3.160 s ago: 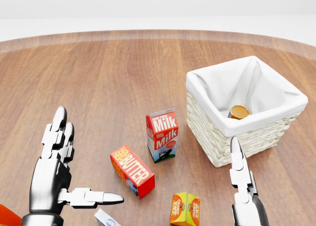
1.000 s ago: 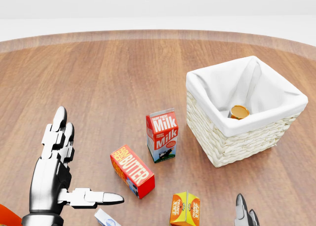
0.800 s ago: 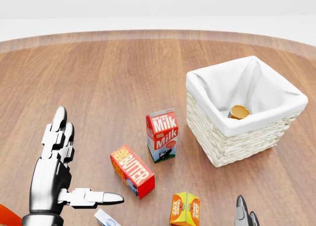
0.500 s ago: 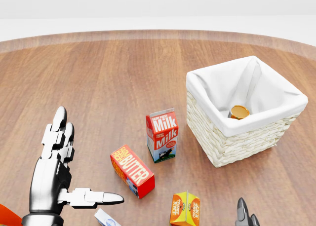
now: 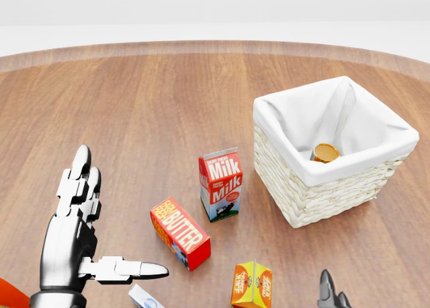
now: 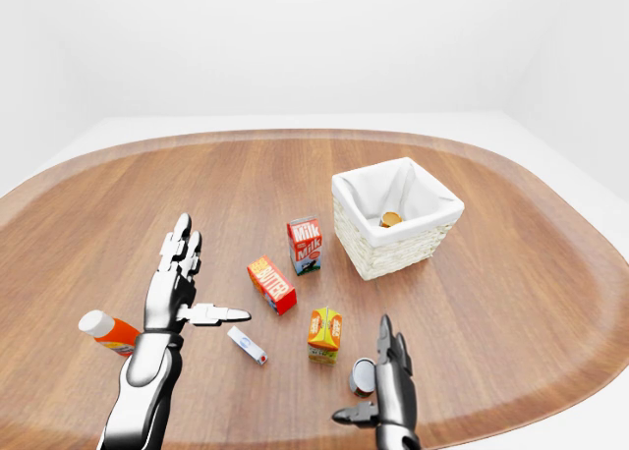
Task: Pick up the alphabet soup and the tomato sauce, and put them in the basket.
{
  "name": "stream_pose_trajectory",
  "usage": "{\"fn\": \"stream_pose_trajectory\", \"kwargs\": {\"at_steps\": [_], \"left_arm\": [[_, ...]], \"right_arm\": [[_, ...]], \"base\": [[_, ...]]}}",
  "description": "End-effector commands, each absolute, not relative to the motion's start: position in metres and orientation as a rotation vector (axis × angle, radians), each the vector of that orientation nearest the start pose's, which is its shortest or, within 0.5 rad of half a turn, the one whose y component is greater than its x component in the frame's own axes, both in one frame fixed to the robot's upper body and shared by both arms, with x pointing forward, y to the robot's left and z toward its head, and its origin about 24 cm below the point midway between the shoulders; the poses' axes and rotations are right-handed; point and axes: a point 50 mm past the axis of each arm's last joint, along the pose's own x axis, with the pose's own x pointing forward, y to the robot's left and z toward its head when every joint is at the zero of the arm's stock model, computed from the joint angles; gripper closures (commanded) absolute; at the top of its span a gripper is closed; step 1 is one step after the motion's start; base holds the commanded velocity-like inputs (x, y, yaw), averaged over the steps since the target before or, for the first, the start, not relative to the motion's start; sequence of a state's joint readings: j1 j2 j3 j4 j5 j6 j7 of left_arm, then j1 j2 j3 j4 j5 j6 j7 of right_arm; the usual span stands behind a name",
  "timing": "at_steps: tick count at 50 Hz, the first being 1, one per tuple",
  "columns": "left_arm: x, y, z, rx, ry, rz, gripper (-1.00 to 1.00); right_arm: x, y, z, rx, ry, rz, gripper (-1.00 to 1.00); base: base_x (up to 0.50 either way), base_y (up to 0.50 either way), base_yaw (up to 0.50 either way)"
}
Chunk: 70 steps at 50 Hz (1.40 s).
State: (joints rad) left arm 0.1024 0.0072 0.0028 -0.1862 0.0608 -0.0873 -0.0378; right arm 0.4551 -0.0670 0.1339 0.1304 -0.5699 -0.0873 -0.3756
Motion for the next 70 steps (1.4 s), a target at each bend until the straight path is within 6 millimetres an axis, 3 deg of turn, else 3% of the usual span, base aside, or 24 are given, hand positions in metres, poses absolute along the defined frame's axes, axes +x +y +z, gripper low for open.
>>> {"fn": "stream_pose_trajectory", "kwargs": {"at_steps": [1, 11, 14, 16, 22, 70], "left_arm": [[0.233, 0.155, 0.07, 0.073, -0.176, -0.005, -1.0], [0.233, 0.155, 0.07, 0.074, -0.176, -0.005, -1.0], [0.233, 0.155, 0.07, 0.073, -0.176, -0.005, -1.0], [0.233, 0.155, 0.07, 0.073, -0.176, -0.005, -1.0], [0.233, 0.155, 0.07, 0.073, -0.176, -0.005, -1.0], [0.233, 0.155, 0.07, 0.073, -0.176, -0.005, -1.0]], "right_arm": [[0.126, -0.165, -0.065, -0.676, 0.391, -0.147, -1.0], [0.127, -0.164, -0.066, -0.672, 0.395, -0.143, -1.0], [0.124, -0.168, -0.081, -0.732, 0.441, -0.158, -1.0], [0.127, -0.166, -0.07, -0.679, 0.411, -0.146, -1.0], [0.128, -0.166, -0.07, -0.675, 0.411, -0.143, -1.0], [0.129, -0.166, -0.084, -0.671, 0.473, -0.13, -0.97]], "base": [[0.0, 0.0, 0.0], [0.0, 0.0, 0.0], [0.0, 0.0, 0.0], [0.0, 0.0, 0.0], [0.0, 0.0, 0.0], [0.0, 0.0, 0.0]]}}
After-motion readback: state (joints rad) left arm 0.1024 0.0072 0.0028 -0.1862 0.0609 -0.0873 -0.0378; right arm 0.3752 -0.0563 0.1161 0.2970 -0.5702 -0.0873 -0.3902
